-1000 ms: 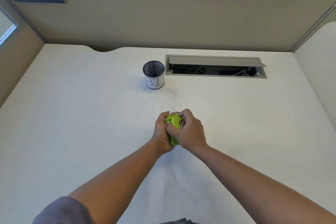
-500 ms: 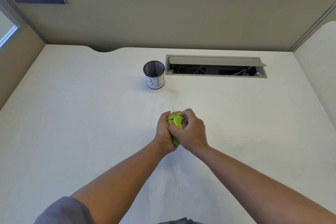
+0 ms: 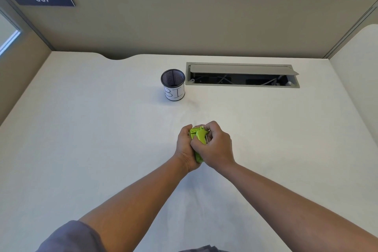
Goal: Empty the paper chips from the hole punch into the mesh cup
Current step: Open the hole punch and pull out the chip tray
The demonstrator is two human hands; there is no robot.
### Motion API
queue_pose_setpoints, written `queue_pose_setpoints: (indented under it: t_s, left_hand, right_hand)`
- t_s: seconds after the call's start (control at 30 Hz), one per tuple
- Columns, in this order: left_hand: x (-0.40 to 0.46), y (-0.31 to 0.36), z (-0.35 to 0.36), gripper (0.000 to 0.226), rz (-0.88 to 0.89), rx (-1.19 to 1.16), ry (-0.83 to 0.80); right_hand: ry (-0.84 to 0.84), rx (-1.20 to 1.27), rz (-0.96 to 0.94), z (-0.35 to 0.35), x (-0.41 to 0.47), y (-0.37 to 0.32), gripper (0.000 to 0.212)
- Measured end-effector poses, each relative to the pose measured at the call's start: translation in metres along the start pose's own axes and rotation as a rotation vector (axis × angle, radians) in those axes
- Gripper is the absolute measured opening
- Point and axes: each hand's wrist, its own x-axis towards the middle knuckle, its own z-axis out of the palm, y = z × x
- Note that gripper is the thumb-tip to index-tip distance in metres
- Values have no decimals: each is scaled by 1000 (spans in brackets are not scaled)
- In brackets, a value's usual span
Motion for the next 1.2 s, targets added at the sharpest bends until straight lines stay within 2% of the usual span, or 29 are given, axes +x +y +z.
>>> queue_pose_setpoints:
  t_s: [0.73, 0.93, 1.2]
  left_hand:
    - [4, 2, -3, 52, -25, -26, -59]
    - [4, 3, -6, 57, -36, -42, -88]
    - [5, 3, -6, 52, 1, -18, -101]
  right_hand:
    - [50, 27, -70, 1, 5, 4, 30]
    - [58, 57, -31, 2, 2, 3, 32]
    - [52, 111, -17, 0, 1, 0, 31]
